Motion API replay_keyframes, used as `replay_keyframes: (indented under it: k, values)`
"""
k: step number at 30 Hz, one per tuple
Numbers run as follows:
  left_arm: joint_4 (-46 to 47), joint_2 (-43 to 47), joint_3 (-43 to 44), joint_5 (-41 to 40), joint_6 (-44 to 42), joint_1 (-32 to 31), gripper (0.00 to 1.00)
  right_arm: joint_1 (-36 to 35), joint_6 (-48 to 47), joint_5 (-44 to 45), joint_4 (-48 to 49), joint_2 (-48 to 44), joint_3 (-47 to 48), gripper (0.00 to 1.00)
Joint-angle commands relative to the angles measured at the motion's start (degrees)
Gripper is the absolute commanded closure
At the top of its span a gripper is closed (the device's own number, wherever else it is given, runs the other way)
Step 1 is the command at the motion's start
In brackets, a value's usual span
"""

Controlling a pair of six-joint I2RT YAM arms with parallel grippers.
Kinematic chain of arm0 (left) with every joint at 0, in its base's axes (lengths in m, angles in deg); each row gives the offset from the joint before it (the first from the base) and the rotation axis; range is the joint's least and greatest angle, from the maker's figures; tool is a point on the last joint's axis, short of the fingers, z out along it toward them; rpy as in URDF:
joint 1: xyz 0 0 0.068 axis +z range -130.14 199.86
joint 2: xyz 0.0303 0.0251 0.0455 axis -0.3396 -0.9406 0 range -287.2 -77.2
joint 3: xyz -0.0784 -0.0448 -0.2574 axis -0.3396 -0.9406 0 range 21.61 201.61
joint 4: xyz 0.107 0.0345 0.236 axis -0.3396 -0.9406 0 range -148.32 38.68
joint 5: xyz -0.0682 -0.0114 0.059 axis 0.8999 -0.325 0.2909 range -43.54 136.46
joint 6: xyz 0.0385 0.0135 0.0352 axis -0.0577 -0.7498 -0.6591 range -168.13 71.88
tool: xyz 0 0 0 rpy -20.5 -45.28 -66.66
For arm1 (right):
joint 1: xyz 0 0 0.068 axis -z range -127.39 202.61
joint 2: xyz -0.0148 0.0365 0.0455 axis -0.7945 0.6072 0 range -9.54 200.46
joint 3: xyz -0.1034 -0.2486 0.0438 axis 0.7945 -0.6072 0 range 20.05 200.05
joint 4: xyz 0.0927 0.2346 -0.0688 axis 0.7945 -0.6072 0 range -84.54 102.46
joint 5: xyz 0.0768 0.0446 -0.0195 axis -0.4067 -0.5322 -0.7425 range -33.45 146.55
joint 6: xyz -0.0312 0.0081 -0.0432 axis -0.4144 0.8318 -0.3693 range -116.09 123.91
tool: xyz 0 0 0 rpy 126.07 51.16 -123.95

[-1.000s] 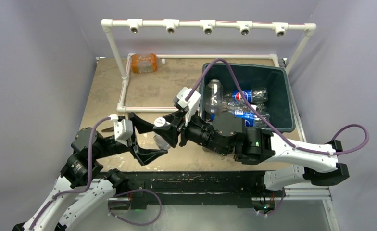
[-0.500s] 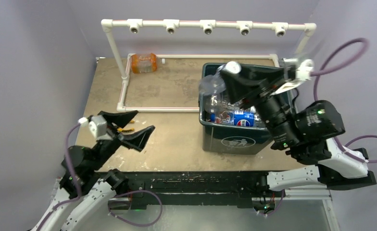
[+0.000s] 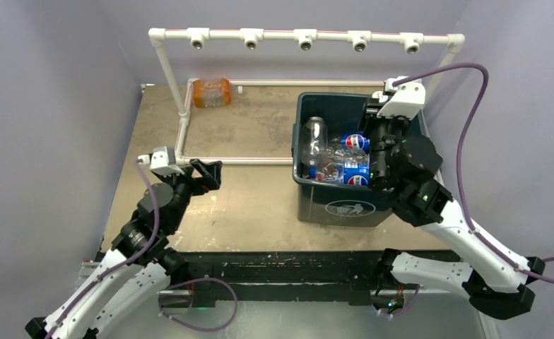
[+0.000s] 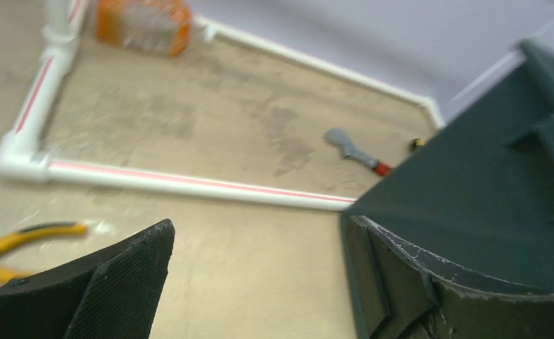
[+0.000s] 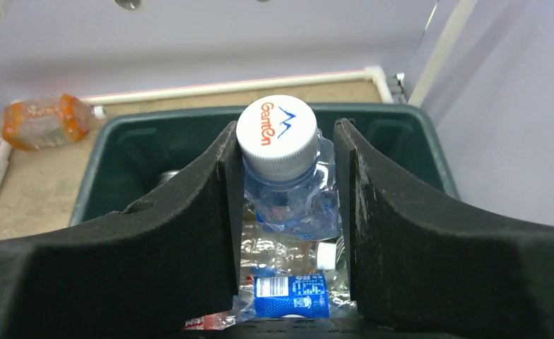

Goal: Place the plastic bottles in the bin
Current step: Place the plastic bottle in the trash bin, then pick up the plastic bottle at the center of the board.

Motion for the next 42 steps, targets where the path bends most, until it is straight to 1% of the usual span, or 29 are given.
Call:
replay_keyframes:
  k: [1, 2, 4, 6, 7, 10, 11, 12, 14, 15, 16, 20, 22, 26, 29, 31, 34, 37, 39, 42]
  values:
    - [-7.1, -5.35, 3.92, -11.04, 7.63, -0.08, 0.09, 5.72, 12.33, -8.21, -8.44, 0.13, -2.83, 1.0]
    - [-7.52, -5.99, 4.1, -11.56, 8.11, -0.12, 0.08, 6.16, 13.44, -9.03, -9.09, 0.2, -2.82, 1.0]
    - [-7.7, -6.83, 4.09, -12.95, 9.48, -0.07, 0.06, 7.42, 17.66, -11.91, -13.74, 1.49, -1.62, 1.0]
    - [-7.61, -7.61, 3.6, -15.41, 11.73, -0.07, 0.06, 9.65, 26.48, -17.09, -23.11, 3.72, 0.84, 1.0]
    - [-7.58, -8.36, 3.37, -16.97, 13.32, -0.09, 0.06, 10.02, 29.64, -18.44, -25.34, 4.06, 0.42, 1.0]
    - [-8.6, -11.26, 4.07, -21.75, 18.42, -0.06, 0.07, 10.17, 32.01, -21.57, -23.3, 0.87, -4.66, 1.0]
    - [-9.47, -12.61, 4.86, -22.96, 19.44, -0.08, 0.07, 10.18, 32.75, -22.33, -23.93, 0.42, -5.2, 1.0]
    - [-10.47, -14.0, 5.95, -24.0, 20.29, -0.1, 0.07, 10.18, 33.46, -22.95, -25.27, 0.49, -5.03, 0.9]
    - [-11.71, -16.89, 8.04, -25.45, 20.9, -0.11, 0.07, 10.18, 34.62, -24.08, -28.3, 0.82, -4.29, 0.5]
    - [-12.09, -18.28, 8.88, -25.7, 20.98, -0.05, 0.06, 10.18, 35.19, -24.4, -29.24, 0.75, -3.98, 0.36]
    - [-12.37, -19.51, 9.74, -25.81, 21.28, -0.07, 0.06, 10.18, 35.42, -24.69, -29.65, 0.35, -3.75, 0.27]
    - [-10.35, -22.87, 11.61, -25.33, 21.55, -0.04, 0.05, 10.18, 35.35, -26.57, -29.13, -2.18, -2.36, 0.03]
    - [-7.47, -23.94, 11.71, -25.3, 20.5, -0.02, 0.05, 10.13, 34.7, -26.36, -27.13, -4.23, -1.25, 0.01]
    - [-2.31, -27.43, 12.91, -24.08, 19.09, 1.01, 0.07, 10.15, 31.4, -37.11, -18.23, -10.72, -2.11, 0.02]
    - [-1.25, -31.88, 14.85, -20.95, 19.95, 3.21, 0.07, 10.12, 31.81, -40.1, -20.0, -10.79, 0.9, 0.03]
    - [0.14, -35.13, 15.78, -17.62, 20.64, 5.6, 0.07, 10.1, 31.67, -40.96, -19.9, -11.41, 1.02, 0.05]
    - [3.47, -38.75, 16.15, -11.39, 22.51, 10.97, 0.07, 10.1, 31.11, -43.13, -17.33, -13.64, -1.22, 0.05]
    - [8.6, -43.52, 15.94, -4.37, 25.55, 15.87, 0.07, 10.18, 30.9, -47.5, -14.06, -15.62, -4.24, 0.05]
    - [11.82, -47.41, 16.27, -0.84, 27.61, 17.38, 0.07, 10.13, 30.94, -49.94, -12.14, -16.67, -5.96, 0.05]
    - [20.04, -53.47, 16.49, 1.26, 30.34, 17.93, 0.06, 10.09, 31.52, -50.91, -9.39, -18.41, -8.67, 0.05]
